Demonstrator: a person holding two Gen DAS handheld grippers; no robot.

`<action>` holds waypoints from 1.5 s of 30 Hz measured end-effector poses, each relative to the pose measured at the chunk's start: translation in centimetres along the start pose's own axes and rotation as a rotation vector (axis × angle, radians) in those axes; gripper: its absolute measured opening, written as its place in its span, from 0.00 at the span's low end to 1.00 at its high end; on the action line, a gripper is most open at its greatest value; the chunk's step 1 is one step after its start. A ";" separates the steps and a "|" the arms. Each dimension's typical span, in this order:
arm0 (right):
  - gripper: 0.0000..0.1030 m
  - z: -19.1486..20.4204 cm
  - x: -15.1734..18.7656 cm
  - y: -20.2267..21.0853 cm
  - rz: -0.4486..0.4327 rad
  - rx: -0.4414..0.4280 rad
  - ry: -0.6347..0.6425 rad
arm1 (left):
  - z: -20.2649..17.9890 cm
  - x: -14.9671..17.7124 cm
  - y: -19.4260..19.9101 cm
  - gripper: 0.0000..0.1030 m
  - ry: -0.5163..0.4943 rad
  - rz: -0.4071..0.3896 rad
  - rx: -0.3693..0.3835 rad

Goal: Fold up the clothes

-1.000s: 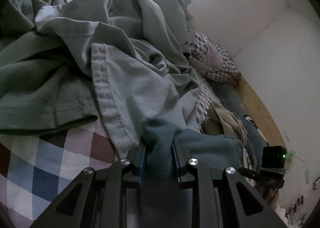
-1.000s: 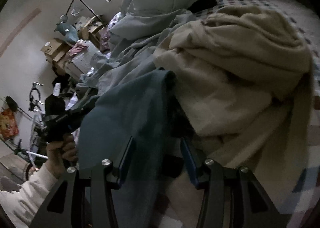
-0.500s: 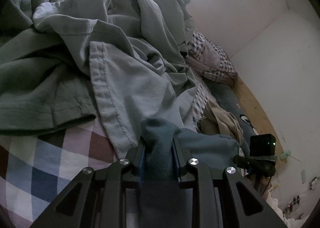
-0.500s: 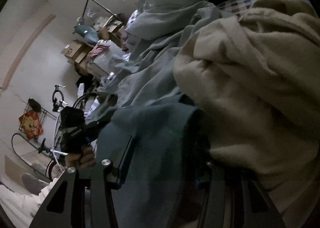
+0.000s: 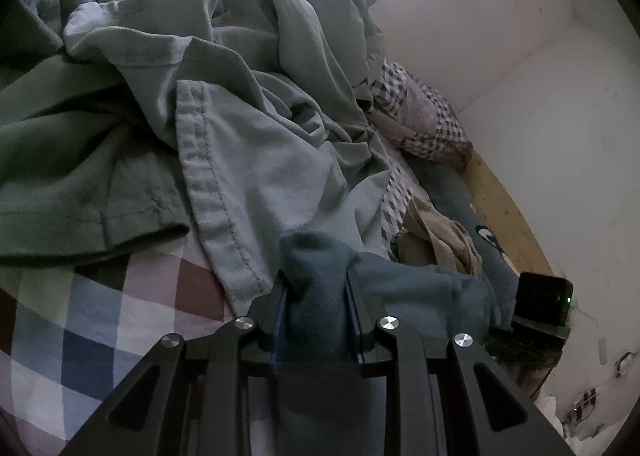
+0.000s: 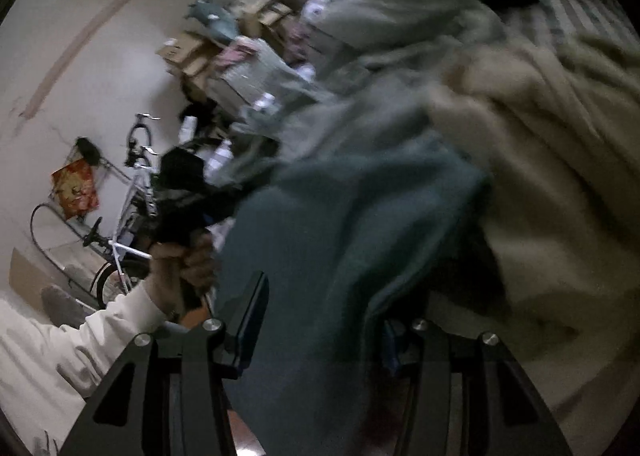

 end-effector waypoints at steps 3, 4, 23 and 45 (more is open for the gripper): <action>0.51 -0.8 -0.6 -1.1 -0.004 0.109 -0.009 | -0.1 0.1 0.1 0.28 -0.002 0.004 0.001; 0.50 -1.5 -0.6 -1.3 0.000 0.147 -0.031 | -0.2 0.1 0.1 0.28 -0.002 0.006 0.004; 0.49 -4.2 -0.6 -0.4 -0.028 0.179 -0.072 | -2.3 -0.1 -1.3 0.36 -0.021 0.031 0.008; 0.50 -3.2 -0.4 -0.2 0.000 0.208 -0.012 | -8.1 2.4 1.9 0.20 -0.458 -0.196 -0.165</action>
Point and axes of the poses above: each gripper's, at about its wrist camera, not at the fingertips, and y roughly against the way its jaws point, z to its left, x to its underside, the point moved 2 cm from there along -y, roughly the way its jaws point, and after that the axes turned 6 degrees about -x, right-handed, at the moved point
